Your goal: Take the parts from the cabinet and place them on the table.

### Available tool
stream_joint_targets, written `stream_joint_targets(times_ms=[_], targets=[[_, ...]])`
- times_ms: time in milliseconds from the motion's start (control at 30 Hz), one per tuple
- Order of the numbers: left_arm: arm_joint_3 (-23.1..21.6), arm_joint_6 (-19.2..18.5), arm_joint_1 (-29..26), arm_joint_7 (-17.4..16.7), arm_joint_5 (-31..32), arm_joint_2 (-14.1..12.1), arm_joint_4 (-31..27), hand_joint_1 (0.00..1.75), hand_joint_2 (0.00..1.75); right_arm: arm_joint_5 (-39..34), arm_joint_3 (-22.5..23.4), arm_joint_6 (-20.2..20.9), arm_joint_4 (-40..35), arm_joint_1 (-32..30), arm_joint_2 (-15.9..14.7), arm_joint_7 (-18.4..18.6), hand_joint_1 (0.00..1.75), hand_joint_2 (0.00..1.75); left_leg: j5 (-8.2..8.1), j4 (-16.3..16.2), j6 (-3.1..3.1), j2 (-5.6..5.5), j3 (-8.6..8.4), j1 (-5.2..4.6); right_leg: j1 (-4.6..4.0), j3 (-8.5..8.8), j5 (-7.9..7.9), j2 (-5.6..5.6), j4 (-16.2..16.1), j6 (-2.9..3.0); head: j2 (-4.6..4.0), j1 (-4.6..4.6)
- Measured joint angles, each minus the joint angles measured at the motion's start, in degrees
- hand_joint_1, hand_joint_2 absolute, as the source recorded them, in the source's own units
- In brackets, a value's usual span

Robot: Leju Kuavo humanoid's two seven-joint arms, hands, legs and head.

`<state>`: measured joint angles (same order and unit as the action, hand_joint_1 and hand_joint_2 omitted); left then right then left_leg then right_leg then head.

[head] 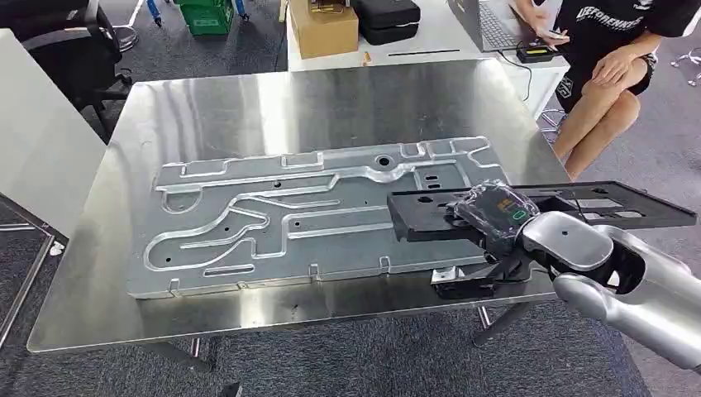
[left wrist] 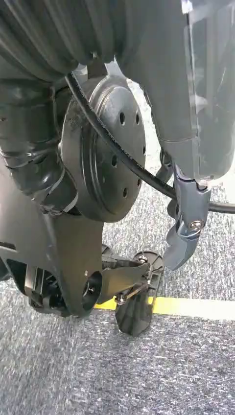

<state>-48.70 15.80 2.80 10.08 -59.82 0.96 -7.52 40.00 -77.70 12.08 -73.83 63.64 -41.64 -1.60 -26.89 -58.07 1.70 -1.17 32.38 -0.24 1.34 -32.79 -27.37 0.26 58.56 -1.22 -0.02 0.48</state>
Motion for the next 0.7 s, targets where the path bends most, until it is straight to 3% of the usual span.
stream_joint_targets(times_ms=[367, 700], targets=[[-2.21, 1.92, 0.35, -0.31, -0.04, -0.02, 0.0, 0.0, 1.75, 9.72, 9.53, -5.99, 17.16, -5.71, 7.0, -1.95, 1.75, 1.75, 0.01, -0.01, 0.01, -0.04, 0.01, 0.0, 0.0, 0.0, 0.0, -0.04, 0.02, 0.0, 0.0, 0.0], [-3.15, 2.47, 0.58, -0.39, -1.14, -0.07, 0.0, 0.0, 1.75, 13.53, 14.01, -6.84, 28.83, -5.17, 15.52, -3.39, 1.75, 1.75, 0.02, 0.0, 0.01, 0.0, 0.02, 0.0, 0.0, -0.01, 0.0, 0.0, 0.03, 0.0, 0.0, 0.0]])
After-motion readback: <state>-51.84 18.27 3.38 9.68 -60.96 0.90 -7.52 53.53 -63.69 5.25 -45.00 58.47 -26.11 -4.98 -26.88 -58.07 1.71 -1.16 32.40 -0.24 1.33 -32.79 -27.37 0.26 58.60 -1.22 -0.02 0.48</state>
